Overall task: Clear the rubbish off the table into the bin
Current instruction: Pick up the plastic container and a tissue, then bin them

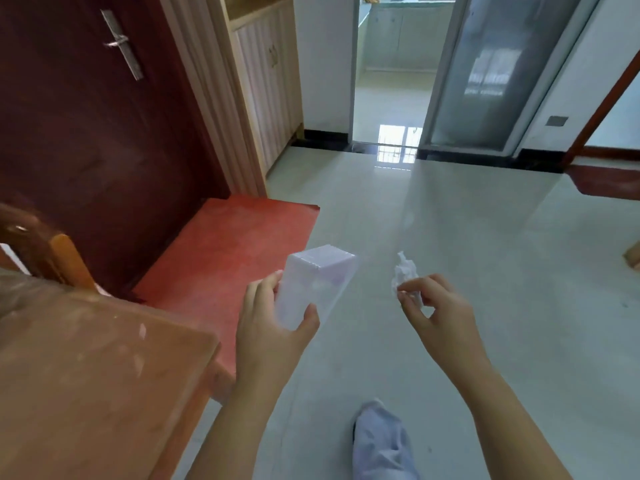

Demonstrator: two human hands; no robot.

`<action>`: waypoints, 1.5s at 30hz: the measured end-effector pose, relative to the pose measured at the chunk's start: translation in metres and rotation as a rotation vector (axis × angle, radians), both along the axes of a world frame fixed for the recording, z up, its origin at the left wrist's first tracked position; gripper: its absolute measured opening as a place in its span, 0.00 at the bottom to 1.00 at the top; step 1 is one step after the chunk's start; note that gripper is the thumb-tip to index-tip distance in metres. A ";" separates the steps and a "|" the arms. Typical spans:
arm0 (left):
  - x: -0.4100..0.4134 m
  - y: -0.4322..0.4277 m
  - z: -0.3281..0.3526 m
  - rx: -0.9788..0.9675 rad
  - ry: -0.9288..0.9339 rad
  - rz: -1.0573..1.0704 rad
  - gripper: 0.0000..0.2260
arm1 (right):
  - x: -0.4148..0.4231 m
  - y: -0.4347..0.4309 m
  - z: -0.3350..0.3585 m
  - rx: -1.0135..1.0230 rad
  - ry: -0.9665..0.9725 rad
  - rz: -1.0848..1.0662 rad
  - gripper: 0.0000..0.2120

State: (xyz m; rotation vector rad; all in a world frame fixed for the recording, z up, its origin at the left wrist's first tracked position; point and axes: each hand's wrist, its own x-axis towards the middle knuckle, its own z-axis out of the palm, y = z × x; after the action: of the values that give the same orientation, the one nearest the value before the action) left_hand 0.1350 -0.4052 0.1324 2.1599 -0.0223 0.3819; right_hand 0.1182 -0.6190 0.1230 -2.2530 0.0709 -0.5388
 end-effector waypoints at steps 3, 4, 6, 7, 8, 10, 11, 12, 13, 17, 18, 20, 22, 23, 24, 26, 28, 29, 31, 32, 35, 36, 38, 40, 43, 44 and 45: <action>0.067 -0.016 0.003 0.036 -0.009 0.072 0.27 | 0.084 -0.030 0.010 -0.009 -0.038 0.075 0.06; 0.088 -0.022 0.006 0.041 0.002 0.098 0.26 | 0.111 -0.038 0.016 -0.008 -0.043 0.096 0.05; 0.126 -0.031 0.012 0.047 0.007 0.140 0.25 | 0.158 -0.048 0.026 0.005 -0.043 0.133 0.05; 0.144 -0.035 0.015 0.051 -0.009 0.154 0.25 | 0.180 -0.050 0.030 0.008 -0.050 0.150 0.05; 0.161 -0.037 0.017 0.053 -0.024 0.162 0.25 | 0.201 -0.050 0.033 0.012 -0.053 0.166 0.05; 0.192 -0.039 0.018 0.057 -0.040 0.180 0.25 | 0.240 -0.047 0.034 0.022 -0.046 0.197 0.05; 0.206 -0.037 0.016 0.064 -0.043 0.194 0.25 | 0.258 -0.044 0.032 0.024 -0.041 0.220 0.05; 0.219 -0.033 0.013 0.073 -0.041 0.212 0.26 | 0.276 -0.039 0.030 0.025 -0.032 0.246 0.05; 0.233 -0.029 0.010 0.076 -0.035 0.232 0.26 | 0.293 -0.034 0.028 0.024 -0.019 0.274 0.05; 0.297 -0.001 -0.001 0.073 -0.028 0.305 0.27 | 0.370 -0.002 0.019 -0.018 0.014 0.389 0.05; 0.315 0.008 -0.003 0.079 -0.034 0.322 0.27 | 0.392 0.008 0.018 -0.029 0.015 0.412 0.05; 0.354 0.030 -0.007 0.082 -0.064 0.361 0.26 | 0.438 0.034 0.017 -0.046 0.015 0.461 0.05; 0.388 0.055 -0.007 0.076 -0.080 0.406 0.26 | 0.483 0.066 0.021 -0.066 0.024 0.529 0.04; 0.405 0.069 -0.005 0.077 -0.087 0.435 0.25 | 0.506 0.083 0.025 -0.079 0.018 0.568 0.04; 0.420 0.083 -0.003 0.086 -0.097 0.470 0.25 | 0.527 0.100 0.031 -0.093 0.008 0.605 0.04; 0.446 0.111 0.003 0.099 -0.119 0.541 0.25 | 0.564 0.135 0.040 -0.103 -0.015 0.663 0.04; 0.465 0.138 0.009 0.103 -0.132 0.604 0.25 | 0.595 0.168 0.044 -0.098 -0.029 0.704 0.04; 0.473 0.149 0.011 0.109 -0.133 0.633 0.24 | 0.608 0.184 0.044 -0.089 -0.029 0.724 0.04; 0.483 0.170 0.011 0.108 -0.119 0.694 0.23 | 0.629 0.213 0.040 -0.058 -0.020 0.776 0.06; 0.487 0.180 0.009 0.104 -0.102 0.728 0.23 | 0.639 0.228 0.037 -0.046 -0.009 0.811 0.06; 0.503 0.209 0.004 0.105 -0.050 0.833 0.23 | 0.671 0.275 0.030 -0.034 0.008 0.945 0.06; 0.509 0.219 0.003 0.111 -0.040 0.869 0.24 | 0.683 0.292 0.028 -0.032 0.002 0.985 0.06; 0.524 0.238 0.004 0.121 -0.037 0.949 0.25 | 0.710 0.327 0.025 -0.026 -0.017 1.060 0.06; 0.540 0.259 0.004 0.148 -0.016 1.032 0.26 | 0.737 0.363 0.023 -0.008 -0.020 1.139 0.06; 0.561 0.285 0.007 0.197 0.024 1.181 0.26 | 0.774 0.416 0.027 -0.008 -0.023 1.287 0.05; 0.567 0.294 0.011 0.190 0.034 1.234 0.27 | 0.784 0.434 0.031 -0.019 -0.027 1.348 0.05; 0.572 0.301 0.014 0.175 0.043 1.287 0.27 | 0.793 0.452 0.035 -0.025 -0.037 1.408 0.04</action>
State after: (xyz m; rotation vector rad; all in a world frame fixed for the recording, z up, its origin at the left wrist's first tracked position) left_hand 0.7069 -0.1041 0.1460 2.0779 1.4382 1.0591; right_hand 0.9114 -0.1671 0.1579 -1.7386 -1.4066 0.2027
